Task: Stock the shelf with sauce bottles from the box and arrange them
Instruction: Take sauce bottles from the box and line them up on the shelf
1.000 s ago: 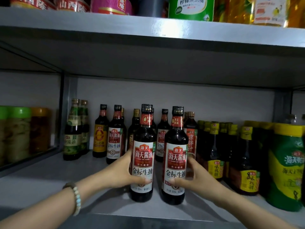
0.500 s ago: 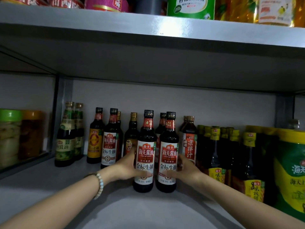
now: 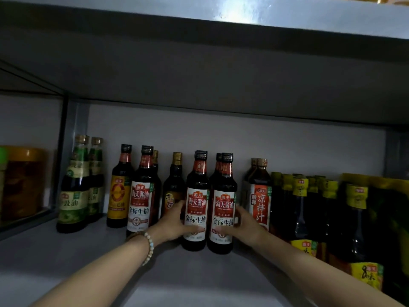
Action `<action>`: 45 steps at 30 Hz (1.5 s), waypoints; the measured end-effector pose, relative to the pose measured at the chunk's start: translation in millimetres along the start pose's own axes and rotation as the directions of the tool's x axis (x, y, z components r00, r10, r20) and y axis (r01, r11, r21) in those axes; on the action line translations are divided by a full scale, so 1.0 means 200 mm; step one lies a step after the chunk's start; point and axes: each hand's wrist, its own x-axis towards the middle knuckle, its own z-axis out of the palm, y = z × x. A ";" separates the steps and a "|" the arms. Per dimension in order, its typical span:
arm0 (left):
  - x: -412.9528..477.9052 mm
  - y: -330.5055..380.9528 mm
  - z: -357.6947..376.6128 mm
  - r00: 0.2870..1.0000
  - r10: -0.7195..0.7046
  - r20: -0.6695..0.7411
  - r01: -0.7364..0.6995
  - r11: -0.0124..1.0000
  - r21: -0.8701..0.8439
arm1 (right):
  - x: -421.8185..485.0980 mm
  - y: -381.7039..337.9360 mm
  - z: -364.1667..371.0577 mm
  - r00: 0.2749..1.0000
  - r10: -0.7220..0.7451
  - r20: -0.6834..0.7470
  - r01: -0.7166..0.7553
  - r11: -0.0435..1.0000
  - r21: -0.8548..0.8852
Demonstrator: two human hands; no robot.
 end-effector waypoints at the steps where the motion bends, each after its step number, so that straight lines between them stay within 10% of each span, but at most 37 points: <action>1: 0.01 -0.01 0.00 1.000 0.008 -0.009 -0.008 1.000 -0.002 | 0.01 0.00 0.00 1.000 -0.002 0.006 0.002 1.000 0.009; 45: 0.06 -0.05 0.02 1.000 -0.016 0.021 0.018 0.995 -0.096 | 0.07 0.00 0.02 0.998 -0.005 0.055 0.006 1.000 -0.009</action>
